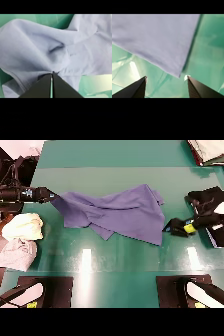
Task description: Fold the shirts.
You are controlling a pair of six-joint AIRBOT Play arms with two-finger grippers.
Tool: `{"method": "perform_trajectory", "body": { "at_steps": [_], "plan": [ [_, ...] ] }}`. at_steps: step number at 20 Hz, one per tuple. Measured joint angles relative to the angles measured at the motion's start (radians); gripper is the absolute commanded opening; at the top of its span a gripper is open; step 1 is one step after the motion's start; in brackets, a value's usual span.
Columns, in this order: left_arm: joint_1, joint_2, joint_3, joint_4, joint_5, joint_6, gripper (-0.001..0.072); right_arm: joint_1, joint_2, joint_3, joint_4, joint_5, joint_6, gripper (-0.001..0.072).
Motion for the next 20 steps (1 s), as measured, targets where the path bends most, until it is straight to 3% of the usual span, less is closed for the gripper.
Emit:
{"method": "perform_trajectory", "body": {
  "at_steps": [2,5,6,8,9,10,15,20],
  "plan": [
    [0.0,0.0,0.003,0.005,-0.012,0.0,0.0033,0.0,-0.023,-0.065,0.032,-0.03,-0.011,0.05],
    [0.0,0.0,0.004,0.009,-0.032,-0.003,0.0033,0.001,-0.051,-0.133,0.099,-0.082,-0.035,0.0378],
    [0.0,0.0,0.004,0.01,-0.036,-0.003,0.0033,0.001,-0.056,-0.145,0.115,-0.099,-0.041,0.0304],
    [0.0,0.0,0.004,0.012,-0.043,-0.007,0.0033,0.001,-0.064,-0.16,0.138,-0.127,-0.049,0.0252],
    [0.0,0.0,0.004,0.012,-0.048,-0.013,0.0033,0.001,-0.066,-0.164,0.145,-0.134,-0.052,0.0057],
    [0.0,0.0,0.004,0.012,-0.048,-0.016,0.0033,0.001,-0.068,-0.168,0.15,-0.141,-0.056,0.0019],
    [0.0,0.0,0.004,0.026,-0.092,-0.031,0.0032,-0.016,-0.038,-0.161,0.129,-0.143,-0.091,0.0016],
    [-0.01,0.0,-0.016,0.089,-0.238,-0.08,0.0032,-0.126,0.063,-0.044,-0.093,-0.047,-0.055,0.0016]
  ]
}}
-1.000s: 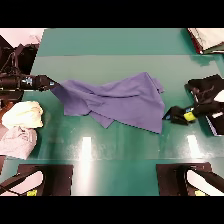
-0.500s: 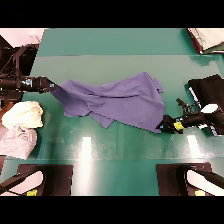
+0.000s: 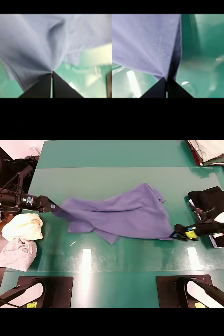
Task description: Fold the shirts.
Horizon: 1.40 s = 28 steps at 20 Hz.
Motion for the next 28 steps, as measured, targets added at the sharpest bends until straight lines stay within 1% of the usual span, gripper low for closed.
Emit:
{"method": "perform_trajectory", "body": {
  "at_steps": [3,5,6,7,8,9,11,15,18,20,24,28],
  "plan": [
    [-0.068,0.0,-0.031,0.013,-0.015,-0.014,0.0033,-0.061,0.041,0.062,-0.073,0.052,0.013,0.0017],
    [-0.117,0.0,-0.039,0.014,0.055,-0.018,0.0035,-0.077,0.056,0.083,-0.098,0.07,0.016,0.0016],
    [-0.129,0.0,-0.042,0.016,0.103,-0.022,0.0083,-0.077,0.061,0.089,-0.105,0.077,0.017,0.0016],
    [-0.134,-0.001,-0.043,0.017,0.158,-0.027,0.035,-0.076,0.065,0.093,-0.11,0.083,0.018,0.0017],
    [-0.13,-0.001,-0.043,0.018,0.198,-0.034,0.0448,-0.069,0.067,0.096,-0.117,0.086,0.019,0.0017],
    [-0.115,-0.001,-0.04,0.018,0.227,-0.047,0.0432,-0.061,0.069,0.098,-0.117,0.088,0.02,0.0016],
    [-0.068,-0.001,-0.031,0.019,0.236,-0.06,0.0432,-0.042,0.071,0.101,-0.122,0.091,0.021,0.0017],
    [0.037,-0.001,-0.055,0.024,0.136,-0.05,0.0432,-0.011,0.073,0.103,-0.126,0.091,0.021,0.0017],
    [0.072,0.0,-0.155,0.034,0.093,-0.018,0.0432,-0.003,0.073,0.103,-0.126,0.09,0.021,0.0017],
    [0.082,0.0,-0.243,0.04,0.106,-0.006,0.0433,0.0,0.073,0.103,-0.127,0.09,0.021,0.0017],
    [0.091,0.0,-0.424,0.033,0.189,0.025,0.0432,0.001,0.073,0.103,-0.127,0.09,0.022,0.0017],
    [0.092,0.0,-0.514,-0.04,0.256,0.08,0.0431,0.001,0.073,0.103,-0.127,0.089,0.022,0.0017]
  ]
}}
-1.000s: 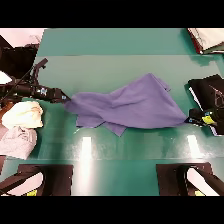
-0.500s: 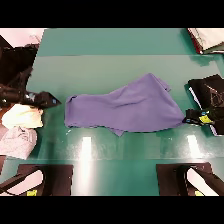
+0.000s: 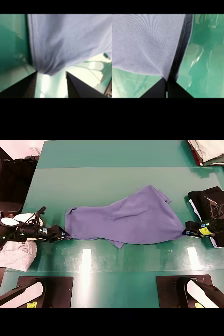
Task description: Fold the shirts.
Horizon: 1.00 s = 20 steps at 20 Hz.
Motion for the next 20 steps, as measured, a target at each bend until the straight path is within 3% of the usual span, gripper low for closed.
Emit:
{"method": "perform_trajectory", "body": {
  "at_steps": [4,5,6,7,14,20],
  "plan": [
    [-0.014,0.0,-0.027,-0.033,0.026,0.021,0.0429,0.0,0.0,0.0,0.0,0.0,0.0,0.0017],
    [-0.031,0.0,-0.03,-0.039,0.028,0.023,0.0343,0.0,0.0,0.0,0.0,0.0,0.0,0.0018],
    [-0.048,0.0,-0.032,-0.04,0.036,0.025,0.0085,0.0,0.0,0.0,0.0,0.0,0.0,0.0017],
    [-0.064,0.0,-0.033,-0.041,0.043,0.026,0.0037,0.0,0.0,0.0,0.0,0.0,0.0,0.0017],
    [-0.113,0.0,0.054,-0.044,0.032,0.003,0.0032,0.0,0.0,0.003,0.003,0.013,0.0,0.002],
    [-0.117,0.001,0.38,-0.042,-0.089,-0.019,0.0032,0.0,0.0,0.112,0.056,0.026,0.0,0.0019]
  ]
}}
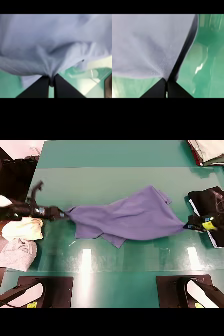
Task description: Fold the shirts.
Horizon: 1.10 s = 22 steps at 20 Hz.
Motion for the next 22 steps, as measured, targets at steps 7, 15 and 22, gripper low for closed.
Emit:
{"method": "perform_trajectory", "body": {
  "at_steps": [7,15,22],
  "plan": [
    [-0.002,0.0,0.205,0.029,-0.051,-0.042,0.0033,0.001,-0.119,0.103,0.056,0.002,0.023,0.0019],
    [-0.002,0.0,0.229,0.129,-0.113,-0.088,0.0033,0.001,-0.274,0.116,0.107,-0.096,0.026,0.0594],
    [-0.002,0.0,0.23,0.147,-0.138,-0.112,0.0033,-0.066,-0.29,0.046,0.164,-0.119,-0.051,0.0593]
  ]
}}
